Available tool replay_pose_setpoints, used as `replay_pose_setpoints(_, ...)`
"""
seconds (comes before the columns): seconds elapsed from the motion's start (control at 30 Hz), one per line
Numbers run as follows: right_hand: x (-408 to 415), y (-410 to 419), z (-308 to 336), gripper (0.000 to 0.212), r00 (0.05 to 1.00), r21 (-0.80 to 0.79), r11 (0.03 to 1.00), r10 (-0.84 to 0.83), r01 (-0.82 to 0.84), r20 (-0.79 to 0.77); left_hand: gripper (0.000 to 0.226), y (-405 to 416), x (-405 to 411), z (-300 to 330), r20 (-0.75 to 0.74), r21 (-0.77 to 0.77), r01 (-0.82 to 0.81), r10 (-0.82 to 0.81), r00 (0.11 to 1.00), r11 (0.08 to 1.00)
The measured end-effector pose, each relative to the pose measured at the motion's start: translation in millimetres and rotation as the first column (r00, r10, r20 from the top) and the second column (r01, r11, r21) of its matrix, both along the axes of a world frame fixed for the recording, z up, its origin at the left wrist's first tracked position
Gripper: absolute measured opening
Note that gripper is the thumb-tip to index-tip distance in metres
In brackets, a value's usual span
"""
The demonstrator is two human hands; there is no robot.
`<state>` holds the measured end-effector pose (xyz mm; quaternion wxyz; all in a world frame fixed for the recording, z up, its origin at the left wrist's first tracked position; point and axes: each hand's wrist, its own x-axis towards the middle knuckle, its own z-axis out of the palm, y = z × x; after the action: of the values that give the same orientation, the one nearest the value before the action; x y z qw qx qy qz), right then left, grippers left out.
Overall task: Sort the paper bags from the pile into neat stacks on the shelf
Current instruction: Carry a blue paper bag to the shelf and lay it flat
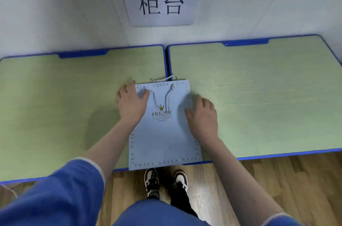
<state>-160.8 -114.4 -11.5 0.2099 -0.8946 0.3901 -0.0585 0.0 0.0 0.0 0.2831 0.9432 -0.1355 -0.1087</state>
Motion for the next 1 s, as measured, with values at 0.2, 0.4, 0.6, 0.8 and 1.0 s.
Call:
replay_pose_setpoints(0.2,9.9,1.5,-15.4,0.064,0.998,0.015,1.000,0.023,-0.022,-0.060,0.086,-2.1,2.5,-21.6,-0.105,0.135,-0.031,0.045,0.993,0.990)
replay_pose_setpoints(0.4,9.2,6.1,-27.5,0.068,0.997,0.020,0.999,0.044,-0.043,-0.070,0.098,-7.4,5.2,-20.4,-0.114,0.122,-0.062,0.076,0.991,0.991)
replay_pose_setpoints(0.6,7.0,7.9,-25.2,0.068,0.994,0.074,0.996,0.060,-0.054,-0.088,0.054,-7.5,17.6,-14.8,-0.280,-0.146,-0.166,0.121,0.952,0.975)
replay_pose_setpoints(0.8,3.2,2.8,-9.9,0.072,0.995,0.165,0.982,-0.096,0.097,-0.011,0.035,-14.1,9.1,11.3,-0.319,-0.428,-0.205,0.065,0.946,0.880)
replay_pose_setpoints(1.0,-17.7,-7.6,10.9,0.067,0.987,0.392,0.914,-0.146,0.106,0.073,0.033,-24.6,5.1,38.5,-0.258,-0.569,-0.191,0.047,0.965,0.800)
